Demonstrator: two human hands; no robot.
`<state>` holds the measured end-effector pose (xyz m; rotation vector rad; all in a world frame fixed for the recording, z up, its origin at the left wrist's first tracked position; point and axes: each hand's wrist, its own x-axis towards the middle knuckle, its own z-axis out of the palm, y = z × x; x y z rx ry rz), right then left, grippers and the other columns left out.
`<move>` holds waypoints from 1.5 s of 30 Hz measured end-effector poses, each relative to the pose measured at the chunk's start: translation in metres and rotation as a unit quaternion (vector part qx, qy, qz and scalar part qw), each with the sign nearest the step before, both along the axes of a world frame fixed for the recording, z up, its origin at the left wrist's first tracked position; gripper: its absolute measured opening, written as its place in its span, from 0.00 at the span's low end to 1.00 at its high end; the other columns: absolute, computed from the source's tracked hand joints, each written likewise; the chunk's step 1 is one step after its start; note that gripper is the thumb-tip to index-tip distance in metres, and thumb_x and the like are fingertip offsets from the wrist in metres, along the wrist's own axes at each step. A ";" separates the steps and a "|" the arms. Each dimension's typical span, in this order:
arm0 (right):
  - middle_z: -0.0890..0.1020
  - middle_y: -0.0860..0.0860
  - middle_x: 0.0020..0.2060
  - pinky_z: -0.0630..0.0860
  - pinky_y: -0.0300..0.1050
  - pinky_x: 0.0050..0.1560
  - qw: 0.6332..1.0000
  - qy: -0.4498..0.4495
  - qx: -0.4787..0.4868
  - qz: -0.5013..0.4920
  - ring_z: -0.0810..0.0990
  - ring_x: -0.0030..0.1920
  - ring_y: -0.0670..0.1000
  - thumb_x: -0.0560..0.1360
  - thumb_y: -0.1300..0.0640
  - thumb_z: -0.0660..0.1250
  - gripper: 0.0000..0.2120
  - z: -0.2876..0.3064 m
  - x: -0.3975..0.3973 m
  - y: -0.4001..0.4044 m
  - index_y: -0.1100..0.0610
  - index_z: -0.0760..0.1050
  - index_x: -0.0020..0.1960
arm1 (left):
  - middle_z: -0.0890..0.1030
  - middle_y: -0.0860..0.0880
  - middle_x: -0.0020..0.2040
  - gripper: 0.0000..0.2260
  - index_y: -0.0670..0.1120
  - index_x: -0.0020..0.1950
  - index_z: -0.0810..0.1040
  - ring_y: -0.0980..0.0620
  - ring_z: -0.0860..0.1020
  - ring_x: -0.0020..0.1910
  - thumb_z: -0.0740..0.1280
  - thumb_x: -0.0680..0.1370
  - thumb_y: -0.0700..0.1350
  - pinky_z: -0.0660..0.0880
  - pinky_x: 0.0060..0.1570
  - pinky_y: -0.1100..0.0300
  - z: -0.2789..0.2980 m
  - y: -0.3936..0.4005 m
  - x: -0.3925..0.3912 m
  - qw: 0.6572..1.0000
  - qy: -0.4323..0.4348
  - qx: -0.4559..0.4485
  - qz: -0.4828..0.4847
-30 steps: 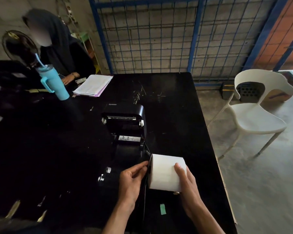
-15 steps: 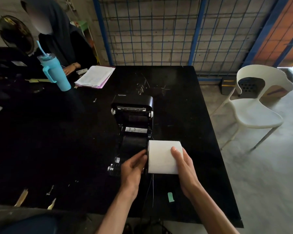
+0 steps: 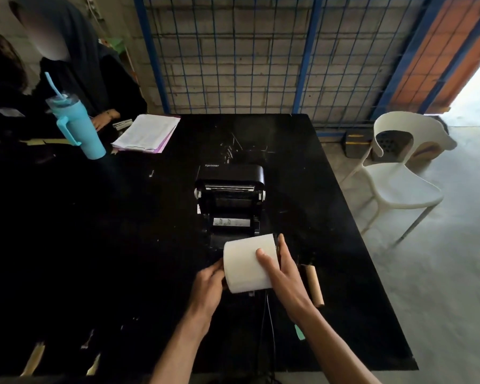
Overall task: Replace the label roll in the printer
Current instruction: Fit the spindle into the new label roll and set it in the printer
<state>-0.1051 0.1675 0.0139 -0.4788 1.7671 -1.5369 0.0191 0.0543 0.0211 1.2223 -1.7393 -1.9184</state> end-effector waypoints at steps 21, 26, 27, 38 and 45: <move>0.74 0.55 0.61 0.84 0.44 0.46 0.994 0.099 -0.019 -0.031 0.81 0.58 0.51 0.64 0.36 0.77 0.33 -0.009 0.027 -0.070 0.44 0.61 0.58 | 0.84 0.46 0.47 0.15 0.51 0.51 0.82 0.47 0.82 0.47 0.63 0.77 0.60 0.80 0.48 0.49 -0.013 -0.068 0.005 0.998 -0.048 -0.039 0.025; 0.72 0.52 0.65 0.82 0.49 0.55 0.995 0.101 0.011 0.000 0.77 0.63 0.51 0.66 0.34 0.75 0.33 -0.015 0.024 -0.072 0.45 0.63 0.62 | 0.83 0.48 0.44 0.14 0.50 0.51 0.80 0.52 0.80 0.43 0.61 0.79 0.58 0.74 0.38 0.60 -0.010 -0.074 0.002 0.992 -0.070 -0.108 0.009; 0.70 0.50 0.66 0.79 0.52 0.60 0.992 0.118 0.039 -0.005 0.73 0.66 0.51 0.65 0.30 0.73 0.34 -0.018 0.023 -0.072 0.44 0.63 0.62 | 0.83 0.49 0.44 0.14 0.50 0.52 0.80 0.53 0.80 0.43 0.61 0.79 0.57 0.73 0.36 0.61 -0.011 -0.074 0.000 0.990 -0.073 -0.122 0.003; 0.67 0.46 0.63 0.78 0.46 0.64 0.990 0.116 0.070 -0.034 0.73 0.64 0.46 0.71 0.38 0.72 0.37 -0.047 0.019 -0.061 0.43 0.61 0.75 | 0.83 0.51 0.52 0.16 0.48 0.66 0.75 0.56 0.81 0.50 0.63 0.80 0.50 0.76 0.45 0.67 -0.040 -0.075 -0.013 0.978 -0.044 -0.192 -0.067; 0.65 0.42 0.66 0.76 0.49 0.67 0.990 0.114 0.081 0.019 0.70 0.66 0.41 0.74 0.46 0.73 0.44 -0.055 0.016 -0.063 0.44 0.51 0.81 | 0.81 0.51 0.56 0.21 0.48 0.72 0.69 0.53 0.79 0.55 0.64 0.79 0.49 0.74 0.47 0.69 -0.053 -0.068 -0.011 0.980 -0.032 -0.196 -0.029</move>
